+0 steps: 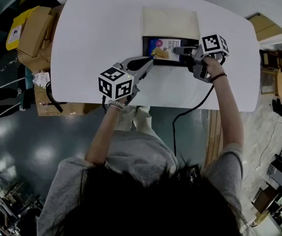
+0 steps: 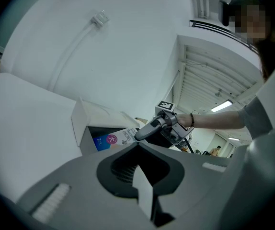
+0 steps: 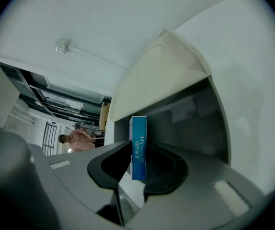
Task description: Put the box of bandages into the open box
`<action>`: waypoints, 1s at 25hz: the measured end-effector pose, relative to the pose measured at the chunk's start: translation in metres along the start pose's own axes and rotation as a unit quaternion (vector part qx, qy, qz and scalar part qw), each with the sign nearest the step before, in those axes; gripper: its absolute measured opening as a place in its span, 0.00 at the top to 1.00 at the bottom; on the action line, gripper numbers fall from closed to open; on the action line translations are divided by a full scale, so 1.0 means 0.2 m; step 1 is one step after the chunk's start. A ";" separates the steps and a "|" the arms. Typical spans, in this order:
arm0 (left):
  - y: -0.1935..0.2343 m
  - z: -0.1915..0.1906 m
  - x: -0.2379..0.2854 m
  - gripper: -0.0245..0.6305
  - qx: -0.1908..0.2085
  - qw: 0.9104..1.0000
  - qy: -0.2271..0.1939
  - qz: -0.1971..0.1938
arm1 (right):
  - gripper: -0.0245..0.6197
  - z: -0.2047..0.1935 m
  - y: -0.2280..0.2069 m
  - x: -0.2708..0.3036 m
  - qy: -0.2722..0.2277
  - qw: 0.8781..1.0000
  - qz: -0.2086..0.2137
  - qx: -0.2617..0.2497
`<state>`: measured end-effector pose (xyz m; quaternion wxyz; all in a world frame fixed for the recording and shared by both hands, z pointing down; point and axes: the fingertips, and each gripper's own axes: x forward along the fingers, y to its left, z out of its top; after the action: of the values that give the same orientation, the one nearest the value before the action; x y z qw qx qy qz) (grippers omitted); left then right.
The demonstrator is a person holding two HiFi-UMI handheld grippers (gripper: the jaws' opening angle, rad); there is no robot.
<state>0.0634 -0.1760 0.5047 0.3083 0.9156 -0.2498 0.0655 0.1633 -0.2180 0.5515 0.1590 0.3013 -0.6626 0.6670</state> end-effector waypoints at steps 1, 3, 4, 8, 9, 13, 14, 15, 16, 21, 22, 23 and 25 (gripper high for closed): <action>0.00 0.00 0.00 0.97 0.000 1.000 0.000 0.001 | 0.80 0.00 -0.01 0.00 0.000 1.000 0.000 0.000; 0.00 0.01 0.00 0.97 -0.002 1.000 -0.002 0.002 | 0.80 0.01 -0.02 0.00 0.002 1.000 -0.006 -0.003; 0.00 0.01 -0.01 0.97 -0.003 1.000 -0.003 0.003 | 0.79 0.01 -0.02 0.00 0.004 1.000 -0.014 -0.006; 0.00 0.00 -0.01 0.97 -0.004 1.000 -0.004 0.005 | 0.78 0.02 -0.04 0.01 0.009 0.999 -0.038 -0.015; 0.00 0.00 -0.01 0.97 -0.004 1.000 -0.004 0.004 | 0.78 0.02 -0.04 0.01 0.009 0.999 -0.041 -0.017; -0.01 0.00 -0.01 0.97 -0.005 1.000 -0.004 0.003 | 0.78 0.02 -0.07 0.02 0.011 0.997 -0.067 -0.027; -0.01 0.00 0.00 0.97 -0.005 1.000 -0.005 0.003 | 0.77 0.03 -0.07 0.01 0.012 0.997 -0.074 -0.031; -0.01 0.00 0.00 0.97 -0.004 1.000 -0.005 0.002 | 0.77 0.03 -0.08 0.01 0.013 0.996 -0.082 -0.035; -0.02 0.01 0.00 0.97 -0.004 1.000 -0.005 0.002 | 0.77 0.03 -0.08 0.02 0.014 0.995 -0.088 -0.038; -0.01 0.01 -0.01 0.97 -0.006 1.000 -0.009 0.003 | 0.74 0.02 -0.10 0.03 0.020 0.992 -0.111 -0.050; -0.01 0.01 -0.01 0.97 -0.007 1.000 -0.010 0.003 | 0.73 0.02 -0.10 0.03 0.022 0.992 -0.115 -0.051; -0.01 0.01 -0.01 0.97 -0.006 1.000 -0.011 0.003 | 0.72 0.02 -0.10 0.03 0.023 0.991 -0.120 -0.053; -0.02 0.02 -0.02 0.97 -0.006 1.000 -0.012 0.004 | 0.71 0.02 -0.11 0.04 0.026 0.990 -0.129 -0.058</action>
<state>0.0622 -0.1747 0.4988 0.3104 0.9135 -0.2574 0.0541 0.1720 -0.2222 0.5731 0.2783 0.3573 -0.6510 0.6092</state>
